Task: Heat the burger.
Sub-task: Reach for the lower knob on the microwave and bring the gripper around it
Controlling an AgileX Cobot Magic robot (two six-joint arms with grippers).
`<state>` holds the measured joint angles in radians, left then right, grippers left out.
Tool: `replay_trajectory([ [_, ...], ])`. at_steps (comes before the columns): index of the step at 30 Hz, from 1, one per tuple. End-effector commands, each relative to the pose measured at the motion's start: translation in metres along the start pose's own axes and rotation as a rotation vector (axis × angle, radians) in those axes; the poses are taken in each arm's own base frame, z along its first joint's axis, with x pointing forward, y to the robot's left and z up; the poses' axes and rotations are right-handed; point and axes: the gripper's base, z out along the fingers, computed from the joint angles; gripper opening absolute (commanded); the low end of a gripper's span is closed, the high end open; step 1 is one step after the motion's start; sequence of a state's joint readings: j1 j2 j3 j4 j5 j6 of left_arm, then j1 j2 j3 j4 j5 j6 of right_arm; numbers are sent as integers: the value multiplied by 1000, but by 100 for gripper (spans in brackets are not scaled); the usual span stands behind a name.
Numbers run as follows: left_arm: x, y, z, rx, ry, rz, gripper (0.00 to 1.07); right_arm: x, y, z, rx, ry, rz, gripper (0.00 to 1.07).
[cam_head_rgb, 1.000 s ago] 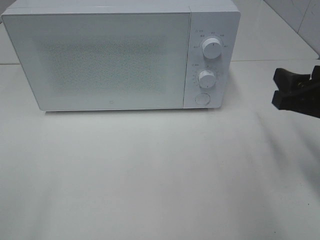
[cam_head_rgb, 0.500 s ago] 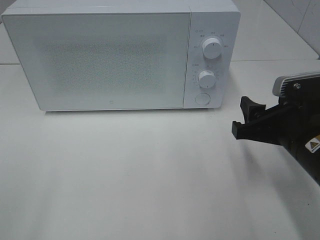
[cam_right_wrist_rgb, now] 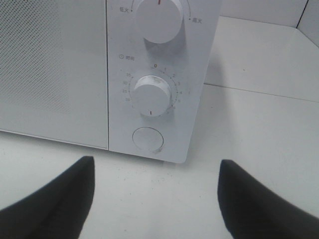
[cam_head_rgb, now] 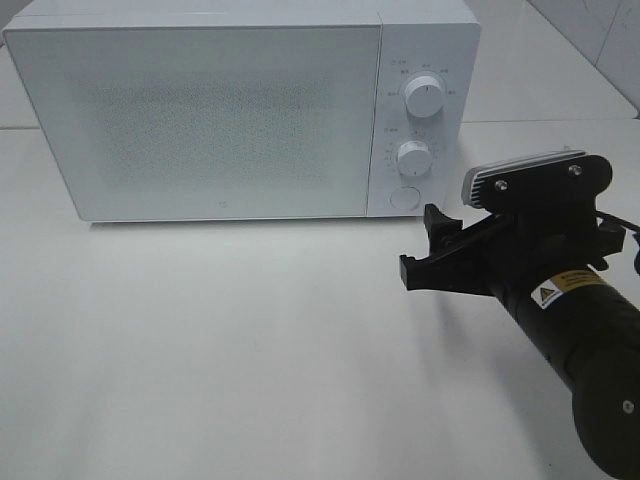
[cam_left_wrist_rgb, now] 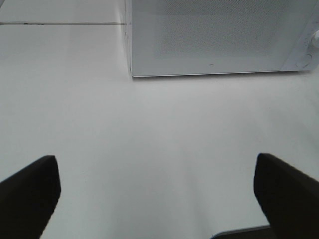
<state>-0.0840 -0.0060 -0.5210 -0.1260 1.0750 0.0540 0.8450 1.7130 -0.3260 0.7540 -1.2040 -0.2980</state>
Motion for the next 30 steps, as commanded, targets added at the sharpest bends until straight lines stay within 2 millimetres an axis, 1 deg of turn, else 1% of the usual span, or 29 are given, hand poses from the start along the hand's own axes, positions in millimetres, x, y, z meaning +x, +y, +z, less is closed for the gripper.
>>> replay_trajectory([
  [1, 2, -1, -2, 4, -17, -10, 98, -11, 2, 6, 36, -124, -10, 66],
  [8, 2, -1, -2, 4, -17, -9, 98, -11, 6, 14, 60, -137, -3, 66],
  [14, 2, -1, -2, 4, -17, -9, 98, -12, 13, 25, 81, -143, 29, 66],
  [15, 2, -1, -2, 4, -17, -8, 98, -13, 17, 30, 86, -148, 36, 66],
  [16, 2, -1, -2, 4, -17, -8, 98, -13, 17, 30, 86, -148, 36, 66],
  [17, 2, -1, -2, 4, -17, -8, 98, -13, 17, 37, 97, -150, 42, 66],
  [19, 2, -1, -2, 4, -17, -8, 98, -13, 18, 41, 101, -147, 46, 66],
  [20, 2, -1, -2, 4, -17, -8, 98, -12, 17, 48, 116, -136, 53, 66],
  [21, 2, -1, -2, 4, -17, -8, 98, -12, 17, 48, 116, -136, 53, 66],
  [22, 2, -1, -2, 4, -17, -8, 98, -11, 16, 55, 129, -129, 60, 66],
  [24, 2, -1, -2, 4, -17, -8, 98, -11, 16, 57, 131, -128, 63, 66],
  [26, 2, -1, -2, 4, -17, -8, 98, -12, 17, 66, 142, -133, 68, 66],
  [27, 2, -1, -2, 4, -17, -8, 98, -12, 17, 66, 142, -133, 68, 66],
  [29, 2, -1, -2, 4, -17, -8, 98, -12, 19, 74, 153, -138, 71, 66],
  [30, 2, -1, -2, 4, -17, -8, 98, -12, 19, 74, 153, -138, 71, 66],
])
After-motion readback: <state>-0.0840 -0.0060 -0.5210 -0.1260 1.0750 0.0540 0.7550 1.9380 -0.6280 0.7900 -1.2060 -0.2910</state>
